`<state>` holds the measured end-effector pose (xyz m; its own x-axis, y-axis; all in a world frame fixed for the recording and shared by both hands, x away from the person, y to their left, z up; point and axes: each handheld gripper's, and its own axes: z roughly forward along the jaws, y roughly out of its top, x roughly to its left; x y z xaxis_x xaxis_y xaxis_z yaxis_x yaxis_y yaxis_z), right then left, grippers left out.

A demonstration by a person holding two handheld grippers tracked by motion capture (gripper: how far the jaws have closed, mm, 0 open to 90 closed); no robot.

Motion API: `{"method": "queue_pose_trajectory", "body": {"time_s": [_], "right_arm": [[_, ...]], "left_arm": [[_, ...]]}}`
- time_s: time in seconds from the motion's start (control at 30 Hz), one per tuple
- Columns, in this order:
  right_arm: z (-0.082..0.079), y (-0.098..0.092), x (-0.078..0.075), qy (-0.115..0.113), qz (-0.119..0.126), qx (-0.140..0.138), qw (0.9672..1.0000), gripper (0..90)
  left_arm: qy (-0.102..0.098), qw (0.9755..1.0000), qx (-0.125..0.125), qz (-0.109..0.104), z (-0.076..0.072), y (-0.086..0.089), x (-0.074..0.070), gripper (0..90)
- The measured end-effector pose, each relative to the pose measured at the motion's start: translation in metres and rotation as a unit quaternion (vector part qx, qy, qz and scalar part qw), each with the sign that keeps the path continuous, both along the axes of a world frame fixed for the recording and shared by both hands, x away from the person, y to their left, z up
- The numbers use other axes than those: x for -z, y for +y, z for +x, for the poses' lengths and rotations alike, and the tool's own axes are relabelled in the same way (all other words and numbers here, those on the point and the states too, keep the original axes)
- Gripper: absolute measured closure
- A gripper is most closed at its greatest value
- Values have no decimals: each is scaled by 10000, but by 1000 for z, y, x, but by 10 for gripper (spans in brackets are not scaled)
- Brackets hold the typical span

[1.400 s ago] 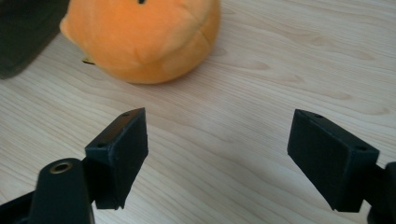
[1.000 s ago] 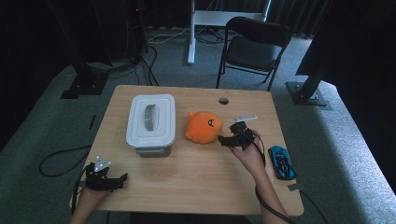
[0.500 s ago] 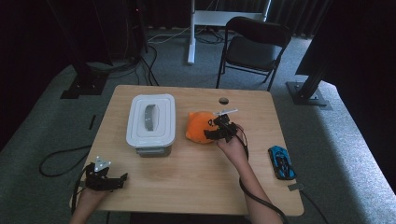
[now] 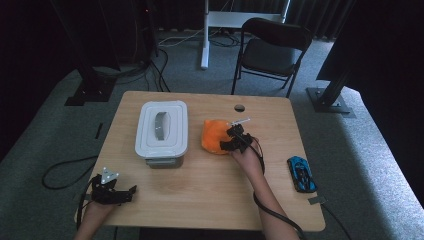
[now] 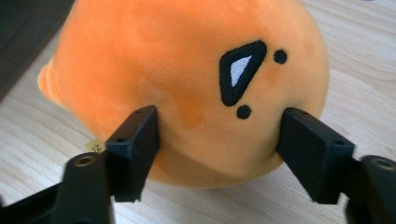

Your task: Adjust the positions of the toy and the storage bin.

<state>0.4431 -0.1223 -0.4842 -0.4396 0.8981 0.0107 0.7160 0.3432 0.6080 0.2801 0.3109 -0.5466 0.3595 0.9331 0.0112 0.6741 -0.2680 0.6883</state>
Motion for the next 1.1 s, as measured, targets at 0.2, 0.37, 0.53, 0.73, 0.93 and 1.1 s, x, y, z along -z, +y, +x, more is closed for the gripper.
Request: {"method": "queue_pose_trajectory", "body": {"time_s": [0.2, 0.37, 0.53, 0.73, 0.93, 1.1], "right_arm": [[-2, -7, 5, 82, 148, -75, 9998, 236], [-5, -10, 9, 126, 133, -146, 9997, 247], [-5, -11, 11, 140, -34, -269, 9995, 210], [-6, -18, 10, -80, -1, -560, 9984, 382], [-4, -29, -1, 171, 19, -580, 9982, 623], [-10, -35, -11, 237, -69, -749, 9969, 684]], "left_arm": [[-1, 10000, 0, 0, 0, 0, 0, 19], [-1, 10000, 0, 1, 0, 0, 0, 19], [0, 10000, 1, 2, 0, 0, 0, 19], [-3, 10000, 0, -1, 0, 0, 0, 19], [0, 10000, -1, -1, 0, 0, 0, 19], [0, 10000, 0, 0, 0, 0, 0, 19]]}}
